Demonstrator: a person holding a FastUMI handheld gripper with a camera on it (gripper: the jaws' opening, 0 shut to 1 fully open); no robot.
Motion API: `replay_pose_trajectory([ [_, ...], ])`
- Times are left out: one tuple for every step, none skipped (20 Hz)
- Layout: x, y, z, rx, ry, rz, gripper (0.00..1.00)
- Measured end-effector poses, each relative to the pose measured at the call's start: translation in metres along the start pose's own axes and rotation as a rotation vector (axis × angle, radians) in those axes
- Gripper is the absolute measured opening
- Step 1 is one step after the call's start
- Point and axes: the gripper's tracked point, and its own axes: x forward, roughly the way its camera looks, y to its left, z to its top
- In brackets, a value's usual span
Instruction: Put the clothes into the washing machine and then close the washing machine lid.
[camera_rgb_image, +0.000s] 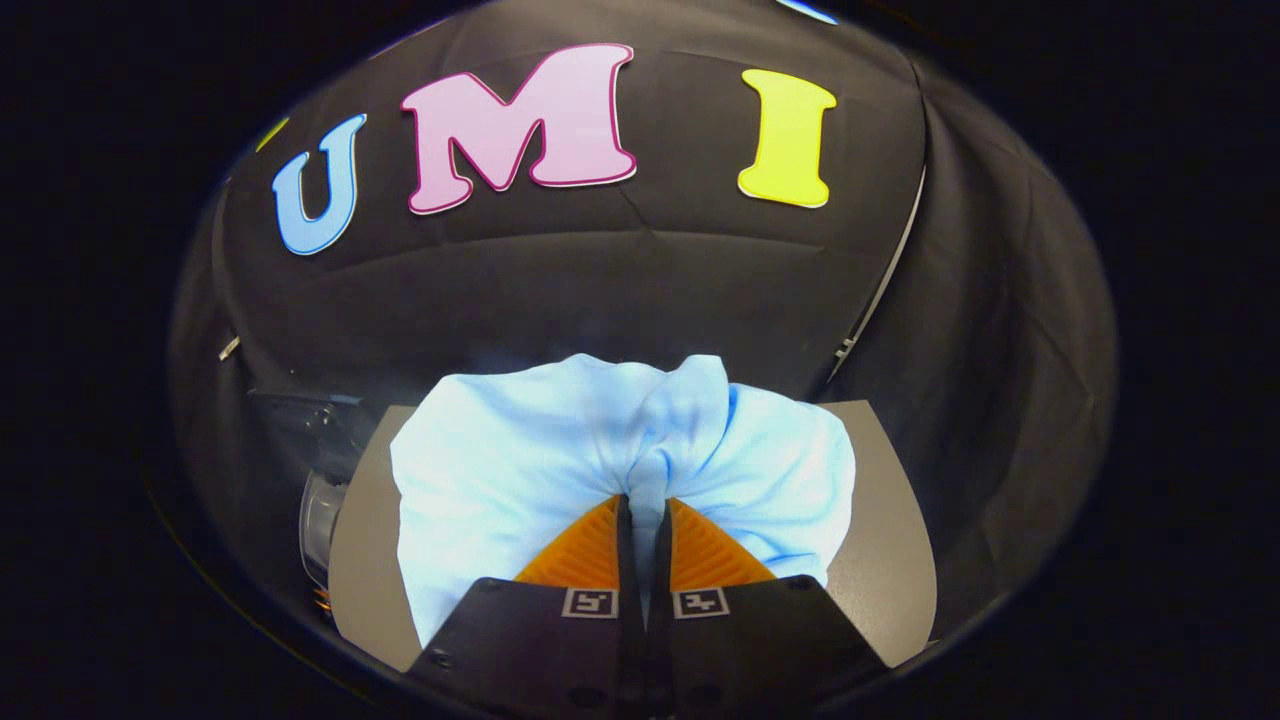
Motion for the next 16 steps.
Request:
replay_pose_trajectory([
  [-0.004,0.000,0.000,-0.010,-0.009,-0.010,0.06],
  [-0.009,-0.001,0.001,-0.011,-0.020,-0.018,0.06],
  [-0.016,-0.002,0.004,0.004,-0.039,-0.021,0.05],
  [-0.025,-0.002,0.005,0.011,-0.054,-0.020,0.05],
  [-0.035,-0.001,0.006,0.012,-0.069,-0.017,0.05],
  [-0.047,0.000,0.009,0.008,-0.086,-0.013,0.05],
  [-0.060,-0.001,0.012,0.003,-0.102,-0.016,0.05],
  [-0.073,0.000,0.017,0.000,-0.125,-0.022,0.05],
  [-0.088,0.003,0.023,-0.003,-0.151,-0.020,0.05],
  [-0.102,0.007,0.029,-0.009,-0.179,-0.011,0.05],
  [-0.116,0.011,0.036,-0.011,-0.212,-0.002,0.05],
  [-0.132,0.015,0.045,-0.007,-0.248,0.009,0.05],
  [-0.147,0.020,0.054,0.001,-0.285,0.020,0.05],
  [-0.162,0.024,0.061,0.009,-0.316,0.029,0.05],
  [-0.177,0.030,0.067,0.015,-0.344,0.041,0.05],
  [-0.191,0.039,0.073,0.016,-0.366,0.060,0.05],
])
